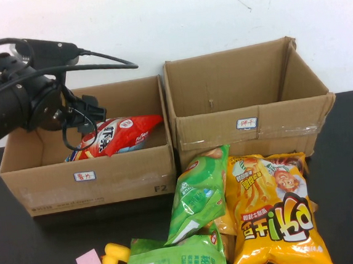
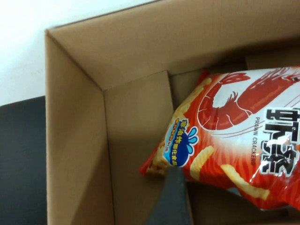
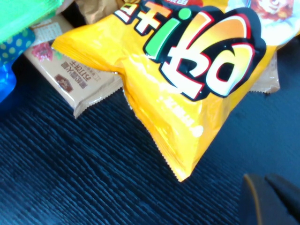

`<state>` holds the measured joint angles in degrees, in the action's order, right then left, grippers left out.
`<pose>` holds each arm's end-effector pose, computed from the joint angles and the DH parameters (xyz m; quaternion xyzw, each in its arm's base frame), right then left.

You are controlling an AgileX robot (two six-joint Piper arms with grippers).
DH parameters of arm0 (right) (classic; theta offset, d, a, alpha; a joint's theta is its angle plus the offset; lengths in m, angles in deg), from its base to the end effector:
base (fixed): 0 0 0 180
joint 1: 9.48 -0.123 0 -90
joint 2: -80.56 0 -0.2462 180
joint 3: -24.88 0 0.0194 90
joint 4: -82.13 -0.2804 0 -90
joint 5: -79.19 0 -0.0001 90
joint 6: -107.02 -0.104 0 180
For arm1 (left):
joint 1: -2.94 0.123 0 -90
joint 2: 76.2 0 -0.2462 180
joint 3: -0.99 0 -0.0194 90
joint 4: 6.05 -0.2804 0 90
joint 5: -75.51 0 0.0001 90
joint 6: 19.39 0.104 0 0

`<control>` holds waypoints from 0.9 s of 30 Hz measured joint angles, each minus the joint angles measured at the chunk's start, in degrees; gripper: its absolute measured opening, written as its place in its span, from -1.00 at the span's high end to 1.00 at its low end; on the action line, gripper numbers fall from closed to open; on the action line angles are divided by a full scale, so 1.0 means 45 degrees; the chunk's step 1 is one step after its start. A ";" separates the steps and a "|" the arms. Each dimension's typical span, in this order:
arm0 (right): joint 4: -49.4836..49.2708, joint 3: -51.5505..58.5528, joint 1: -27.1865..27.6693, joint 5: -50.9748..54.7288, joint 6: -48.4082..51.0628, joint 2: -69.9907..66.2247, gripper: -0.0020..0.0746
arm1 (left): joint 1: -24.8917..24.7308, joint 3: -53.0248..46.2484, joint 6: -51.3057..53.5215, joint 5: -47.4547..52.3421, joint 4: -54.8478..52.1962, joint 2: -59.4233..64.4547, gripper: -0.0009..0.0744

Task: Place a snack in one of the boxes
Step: Place the potato chip in the potato chip box, then pick up the biscuit

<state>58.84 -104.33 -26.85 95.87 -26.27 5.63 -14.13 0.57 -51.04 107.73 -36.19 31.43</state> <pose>0.2253 0.0829 0.1323 -0.3525 0.8731 0.0334 0.3350 0.4058 -0.0954 0.2163 0.0432 0.9211 0.0515 0.3835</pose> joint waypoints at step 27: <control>-0.0164 0.0000 -0.1215 0.0000 0.1130 0.0022 0.95 | 0.0000 -0.1201 1.0018 0.0354 0.9856 -0.8181 0.98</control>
<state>58.10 -104.33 -32.32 95.87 -21.19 5.73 -14.13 -4.83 -5.96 109.32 8.17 -5.39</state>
